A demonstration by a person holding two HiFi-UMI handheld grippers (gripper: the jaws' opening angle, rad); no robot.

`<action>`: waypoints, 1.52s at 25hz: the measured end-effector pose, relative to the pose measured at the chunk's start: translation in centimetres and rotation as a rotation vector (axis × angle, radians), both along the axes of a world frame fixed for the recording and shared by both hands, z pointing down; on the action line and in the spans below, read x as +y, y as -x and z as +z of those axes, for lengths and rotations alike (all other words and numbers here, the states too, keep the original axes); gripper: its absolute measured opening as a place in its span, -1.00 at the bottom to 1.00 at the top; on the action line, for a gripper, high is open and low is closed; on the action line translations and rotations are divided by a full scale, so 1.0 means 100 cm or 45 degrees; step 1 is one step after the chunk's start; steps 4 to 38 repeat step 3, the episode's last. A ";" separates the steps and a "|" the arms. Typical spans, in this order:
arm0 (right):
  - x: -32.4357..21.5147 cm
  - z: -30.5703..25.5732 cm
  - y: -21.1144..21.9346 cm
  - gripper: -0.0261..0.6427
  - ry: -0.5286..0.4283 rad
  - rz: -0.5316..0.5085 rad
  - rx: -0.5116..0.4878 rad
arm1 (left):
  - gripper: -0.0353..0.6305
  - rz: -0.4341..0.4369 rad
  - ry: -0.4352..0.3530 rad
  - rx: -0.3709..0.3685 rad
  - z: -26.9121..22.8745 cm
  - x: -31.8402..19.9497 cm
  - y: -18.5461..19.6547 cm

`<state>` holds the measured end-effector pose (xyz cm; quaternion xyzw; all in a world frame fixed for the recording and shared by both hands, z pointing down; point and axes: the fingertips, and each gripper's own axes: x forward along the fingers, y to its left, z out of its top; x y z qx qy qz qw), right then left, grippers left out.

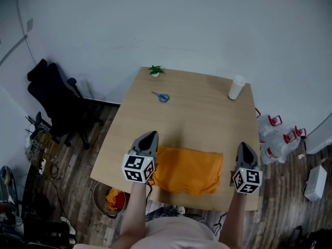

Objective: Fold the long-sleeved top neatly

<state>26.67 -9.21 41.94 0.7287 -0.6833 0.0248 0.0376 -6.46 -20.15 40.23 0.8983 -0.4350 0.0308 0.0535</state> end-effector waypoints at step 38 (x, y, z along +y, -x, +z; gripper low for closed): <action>-0.001 0.000 0.001 -0.90 0.004 -0.002 0.002 | -0.89 0.005 0.006 0.001 0.001 0.000 -0.001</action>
